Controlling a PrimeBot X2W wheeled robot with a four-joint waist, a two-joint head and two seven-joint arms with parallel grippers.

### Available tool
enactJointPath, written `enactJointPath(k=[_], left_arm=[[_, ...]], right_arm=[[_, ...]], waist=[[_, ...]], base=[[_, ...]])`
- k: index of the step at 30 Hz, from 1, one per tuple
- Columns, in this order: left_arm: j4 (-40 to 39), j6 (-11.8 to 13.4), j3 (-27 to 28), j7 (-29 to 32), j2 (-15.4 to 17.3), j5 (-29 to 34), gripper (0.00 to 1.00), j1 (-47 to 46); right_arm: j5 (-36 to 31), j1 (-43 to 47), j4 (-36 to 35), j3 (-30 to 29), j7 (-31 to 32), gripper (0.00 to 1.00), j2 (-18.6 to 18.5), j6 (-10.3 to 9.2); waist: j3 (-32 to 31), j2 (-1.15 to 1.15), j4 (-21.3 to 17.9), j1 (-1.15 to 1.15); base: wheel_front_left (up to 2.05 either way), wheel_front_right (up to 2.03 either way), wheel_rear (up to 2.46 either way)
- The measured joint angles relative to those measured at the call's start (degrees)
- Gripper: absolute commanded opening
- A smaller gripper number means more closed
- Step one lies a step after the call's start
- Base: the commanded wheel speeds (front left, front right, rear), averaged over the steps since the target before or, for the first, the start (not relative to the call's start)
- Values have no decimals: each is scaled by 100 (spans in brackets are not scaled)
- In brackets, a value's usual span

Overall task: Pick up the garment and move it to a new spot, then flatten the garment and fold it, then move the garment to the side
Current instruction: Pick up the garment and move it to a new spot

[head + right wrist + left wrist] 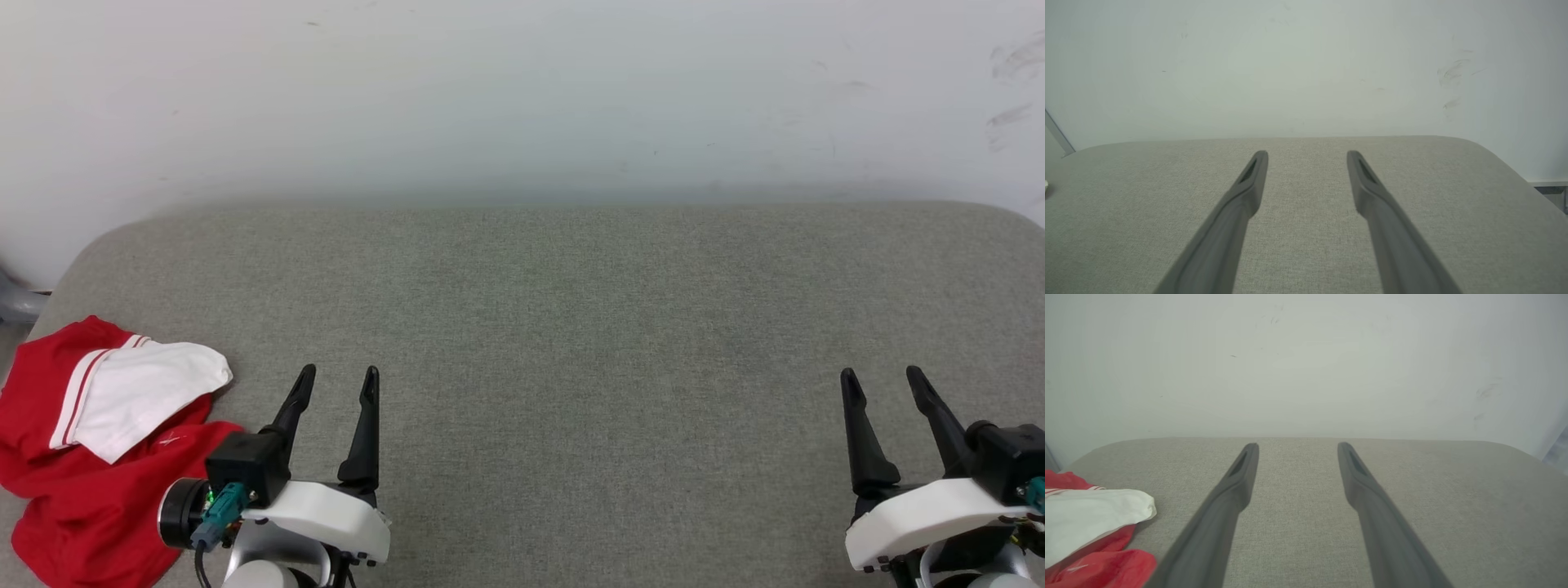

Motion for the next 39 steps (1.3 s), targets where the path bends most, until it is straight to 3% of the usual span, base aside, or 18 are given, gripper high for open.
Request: enactJointPath(k=[7, 15, 22, 39], left_arm=[[107, -2, 12, -82, -19, 205, 100, -62], [193, -18, 85, -165, -25, 428, 100, -118], [212, 32, 221, -241, 24, 695, 100, -124], [258, -22, 537, -257, -66, 470, 100, -188]], right_arm=[[-175, 1, -15, -53, -40, 100, 0, 0], [-447, 15, -123, -18, -123, 100, 0, 0], [-790, 21, -280, 169, -170, 100, 2, 1], [-797, -23, -370, 342, -119, 100, 7, 1]], waist=[[6, 0, 88, 0], [17, 0, 457, 0], [39, 0, 1040, 0], [127, 0, 2391, 0]], base=[[0, 0, 0], [0, 0, 0], [0, 0, 0], [0, 0, 0]])
